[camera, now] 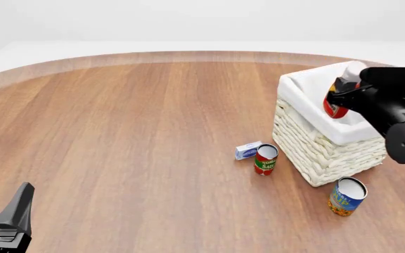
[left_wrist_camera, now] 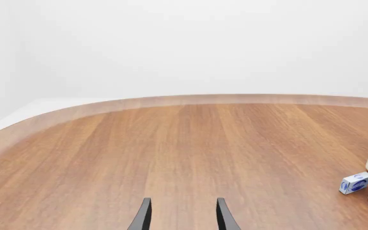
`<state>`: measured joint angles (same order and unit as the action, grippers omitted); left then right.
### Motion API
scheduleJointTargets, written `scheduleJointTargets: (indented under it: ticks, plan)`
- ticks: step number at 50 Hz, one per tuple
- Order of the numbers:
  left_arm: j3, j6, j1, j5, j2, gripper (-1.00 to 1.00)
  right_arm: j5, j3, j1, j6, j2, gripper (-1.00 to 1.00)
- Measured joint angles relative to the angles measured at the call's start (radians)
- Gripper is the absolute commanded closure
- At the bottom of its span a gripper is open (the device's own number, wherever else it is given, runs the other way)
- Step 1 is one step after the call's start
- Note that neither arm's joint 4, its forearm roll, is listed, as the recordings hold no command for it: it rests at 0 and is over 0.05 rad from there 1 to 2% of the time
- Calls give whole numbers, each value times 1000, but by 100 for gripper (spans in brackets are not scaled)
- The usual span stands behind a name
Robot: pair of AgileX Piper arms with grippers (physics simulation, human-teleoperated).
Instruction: Pick up the ketchup, and put it in the basket.
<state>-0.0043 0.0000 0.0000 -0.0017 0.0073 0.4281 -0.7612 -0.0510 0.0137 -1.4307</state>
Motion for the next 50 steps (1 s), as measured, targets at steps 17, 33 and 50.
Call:
scheduleJointTargets:
  ticks: [17,33,50]
  plan:
    - [0,0,0,0,0,-100,-7,-14,-11,12,-37,100]
    - [0,0,0,0,0,-100,-8,-22,-16,9,-70,100]
    - [0,0,0,0,0,-100,-5,-28,-16,7,-95,100]
